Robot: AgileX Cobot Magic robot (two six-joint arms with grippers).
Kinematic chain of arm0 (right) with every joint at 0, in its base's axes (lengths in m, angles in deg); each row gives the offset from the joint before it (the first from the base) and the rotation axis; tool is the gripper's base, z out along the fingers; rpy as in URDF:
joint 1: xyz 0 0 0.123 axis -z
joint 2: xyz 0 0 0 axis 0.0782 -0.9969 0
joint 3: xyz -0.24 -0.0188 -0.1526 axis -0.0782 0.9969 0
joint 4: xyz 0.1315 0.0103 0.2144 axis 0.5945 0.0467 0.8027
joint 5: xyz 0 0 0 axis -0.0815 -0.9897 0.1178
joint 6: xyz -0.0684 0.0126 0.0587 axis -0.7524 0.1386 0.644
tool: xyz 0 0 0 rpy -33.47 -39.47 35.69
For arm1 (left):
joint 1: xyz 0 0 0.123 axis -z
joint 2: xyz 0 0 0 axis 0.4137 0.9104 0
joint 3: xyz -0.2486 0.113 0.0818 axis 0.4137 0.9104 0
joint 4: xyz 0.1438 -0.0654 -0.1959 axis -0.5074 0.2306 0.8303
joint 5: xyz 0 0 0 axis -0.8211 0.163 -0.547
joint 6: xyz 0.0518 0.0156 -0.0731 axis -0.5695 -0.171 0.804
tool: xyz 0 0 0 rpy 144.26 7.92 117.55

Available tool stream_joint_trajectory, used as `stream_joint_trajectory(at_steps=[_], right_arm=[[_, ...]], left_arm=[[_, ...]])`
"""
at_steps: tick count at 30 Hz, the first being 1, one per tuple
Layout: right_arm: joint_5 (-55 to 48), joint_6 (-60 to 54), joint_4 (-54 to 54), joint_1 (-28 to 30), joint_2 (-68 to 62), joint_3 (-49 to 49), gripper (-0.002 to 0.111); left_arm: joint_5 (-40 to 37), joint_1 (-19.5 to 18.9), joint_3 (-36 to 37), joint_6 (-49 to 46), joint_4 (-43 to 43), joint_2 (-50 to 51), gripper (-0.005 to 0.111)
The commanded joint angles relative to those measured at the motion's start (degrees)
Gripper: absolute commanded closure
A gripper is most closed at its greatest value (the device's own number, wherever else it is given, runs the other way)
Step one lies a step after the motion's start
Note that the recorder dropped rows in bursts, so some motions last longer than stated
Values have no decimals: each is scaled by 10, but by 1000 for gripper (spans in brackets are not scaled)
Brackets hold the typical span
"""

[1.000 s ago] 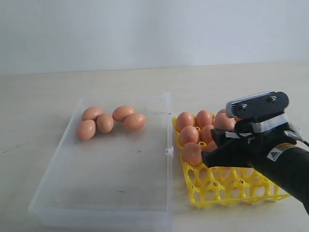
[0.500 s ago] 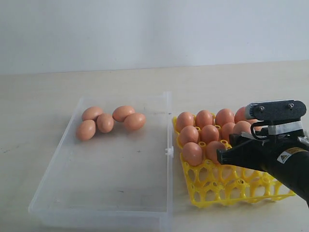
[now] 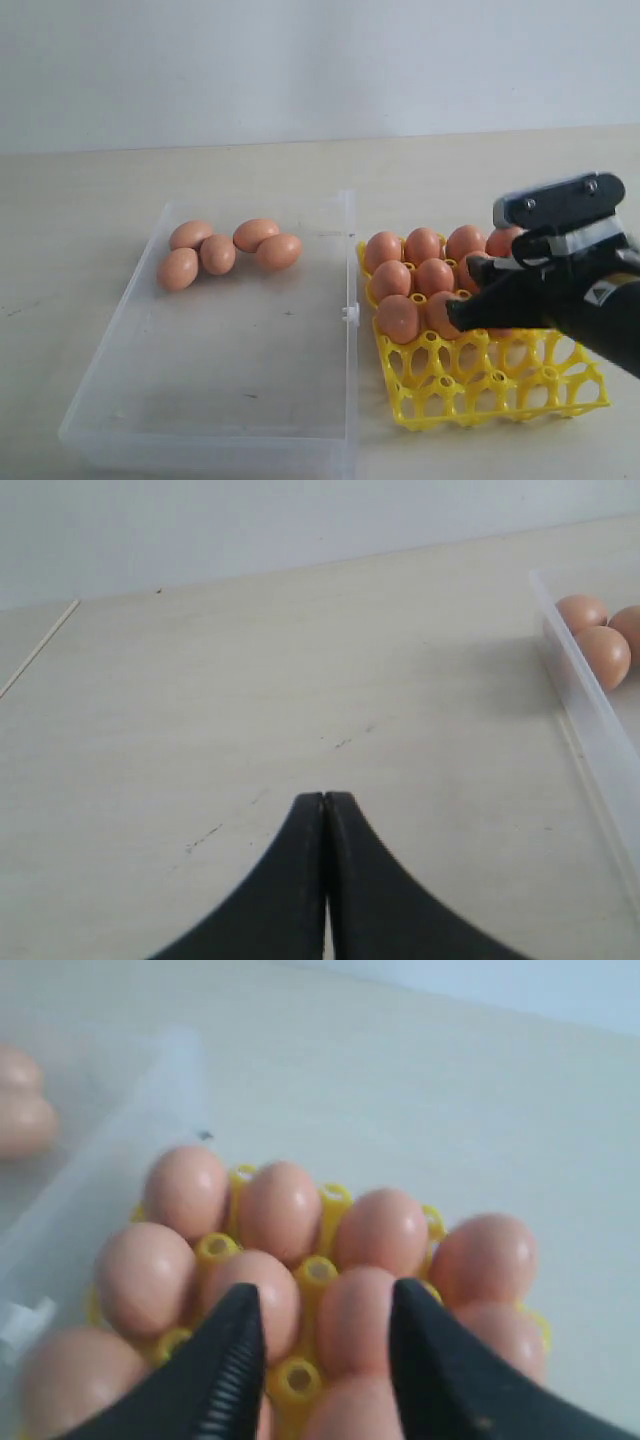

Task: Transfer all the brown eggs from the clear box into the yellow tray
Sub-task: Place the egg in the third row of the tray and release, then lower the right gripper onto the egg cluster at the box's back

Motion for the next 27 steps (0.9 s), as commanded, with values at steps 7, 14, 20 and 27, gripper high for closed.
stream_joint_trajectory(at_steps=[7, 14, 20, 27], right_arm=[[-488, 141, -246, -49, -117, -434, 106], [-671, 461, -283, -85, -363, -689, 44], [-676, 569, -351, -80, -428, -751, 43], [-661, 717, -418, -72, -459, -777, 43]], left_arm=[[5, 3, -2, 3, 1, -3, 107], [5, 3, -2, 3, 1, -3, 107], [5, 3, -2, 3, 1, -3, 107], [5, 3, -2, 3, 1, -3, 107]])
